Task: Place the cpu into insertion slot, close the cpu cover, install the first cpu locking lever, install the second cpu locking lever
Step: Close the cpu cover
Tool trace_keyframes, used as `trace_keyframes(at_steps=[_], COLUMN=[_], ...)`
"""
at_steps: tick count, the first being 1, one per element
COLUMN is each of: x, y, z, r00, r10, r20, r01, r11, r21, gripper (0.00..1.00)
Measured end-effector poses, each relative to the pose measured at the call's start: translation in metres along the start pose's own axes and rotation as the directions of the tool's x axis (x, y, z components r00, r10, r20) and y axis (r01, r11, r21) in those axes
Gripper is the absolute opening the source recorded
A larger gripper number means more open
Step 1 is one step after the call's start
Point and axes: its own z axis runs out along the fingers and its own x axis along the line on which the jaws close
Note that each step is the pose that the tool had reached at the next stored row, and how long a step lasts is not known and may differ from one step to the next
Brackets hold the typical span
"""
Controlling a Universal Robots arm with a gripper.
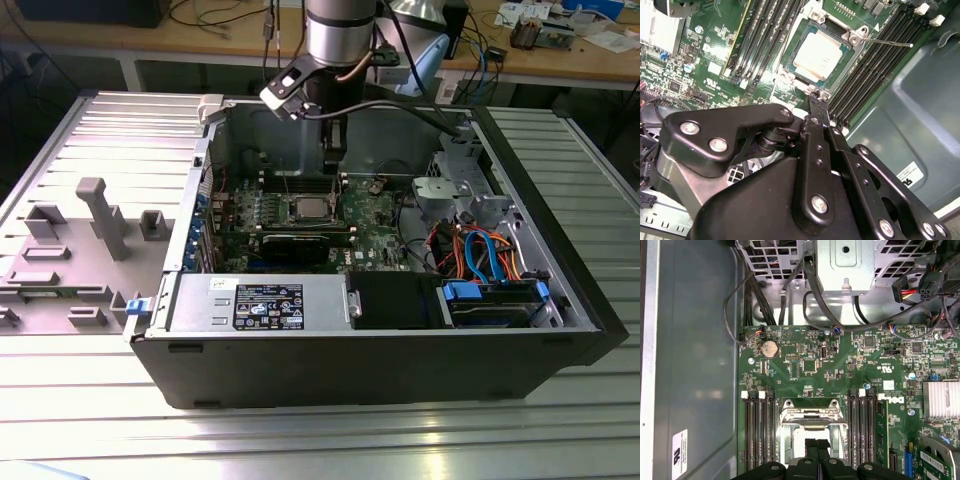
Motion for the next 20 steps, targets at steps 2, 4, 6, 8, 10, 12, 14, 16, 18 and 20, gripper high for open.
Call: trace_keyframes(at_steps=[2, 4, 6, 8, 10, 12, 14, 16, 18, 20], x=[0.0, 0.0, 0.0, 0.0, 0.0, 0.0, 0.0, 0.0, 0.0, 0.0], y=[0.0005, 0.001, 0.0017, 0.0022, 0.0033, 0.0043, 0.0052, 0.0062, 0.0069, 0.0083], z=[0.0002, 0.0003, 0.0007, 0.0009, 0.0011, 0.0012, 0.0012, 0.0013, 0.0013, 0.0014], r00=[1.0, 1.0, 1.0, 1.0, 1.0, 1.0, 1.0, 1.0, 1.0, 1.0], r10=[0.0, 0.0, 0.0, 0.0, 0.0, 0.0, 0.0, 0.0, 0.0, 0.0], r20=[0.0, 0.0001, 0.0, 0.0, -0.0001, 0.0, -0.0001, 0.0, 0.0, 0.0], r01=[0.0, 0.0, 0.0, 0.0, 0.0, 0.0, 0.0, 0.0, 0.0, 0.0], r11=[1.0, 1.0, 1.0, 1.0, 1.0, 1.0, 1.0, 1.0, 1.0, 1.0], r21=[0.0, 0.0001, 0.0001, 0.0001, 0.0001, 0.0001, 0.0002, 0.0003, 0.0003, 0.0003], gripper=[0.11, 0.11, 0.11, 0.11, 0.11, 0.11, 0.11, 0.11, 0.11, 0.11])
